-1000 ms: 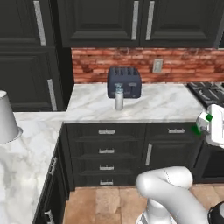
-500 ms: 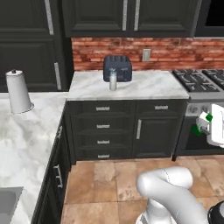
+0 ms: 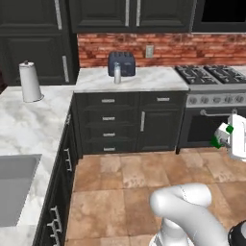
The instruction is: Move the drinks to the dining counter.
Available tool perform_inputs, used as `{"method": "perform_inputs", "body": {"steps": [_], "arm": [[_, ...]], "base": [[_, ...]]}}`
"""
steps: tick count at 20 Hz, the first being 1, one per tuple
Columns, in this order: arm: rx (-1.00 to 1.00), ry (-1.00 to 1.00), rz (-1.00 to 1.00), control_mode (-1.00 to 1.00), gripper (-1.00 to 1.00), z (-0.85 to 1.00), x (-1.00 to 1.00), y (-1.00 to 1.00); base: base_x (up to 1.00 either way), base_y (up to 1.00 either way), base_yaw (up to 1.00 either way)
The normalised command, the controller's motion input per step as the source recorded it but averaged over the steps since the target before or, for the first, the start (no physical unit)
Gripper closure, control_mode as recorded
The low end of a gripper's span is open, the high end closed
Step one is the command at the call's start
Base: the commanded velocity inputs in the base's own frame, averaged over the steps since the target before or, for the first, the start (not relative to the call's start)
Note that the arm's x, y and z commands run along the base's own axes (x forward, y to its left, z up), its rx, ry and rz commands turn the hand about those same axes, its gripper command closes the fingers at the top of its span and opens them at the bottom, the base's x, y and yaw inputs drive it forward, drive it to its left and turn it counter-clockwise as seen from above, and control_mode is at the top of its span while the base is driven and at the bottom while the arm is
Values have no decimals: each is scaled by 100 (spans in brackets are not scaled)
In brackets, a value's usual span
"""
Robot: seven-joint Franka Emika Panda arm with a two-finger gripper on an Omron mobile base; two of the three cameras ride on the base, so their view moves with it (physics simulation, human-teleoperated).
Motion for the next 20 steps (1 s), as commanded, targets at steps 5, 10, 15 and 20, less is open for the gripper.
{"method": "perform_inputs", "body": {"steps": [5, 10, 15, 20], "arm": [[0, 0, 0, 100, 100, 0, 0, 0], [0, 0, 0, 100, 100, 0, 0, 0], [0, 0, 0, 100, 100, 0, 0, 0], [0, 0, 0, 100, 100, 0, 0, 0]], "base": [[-100, 0, -5], [-100, 0, -5], [-100, 0, -4], [-100, 0, -4]]}}
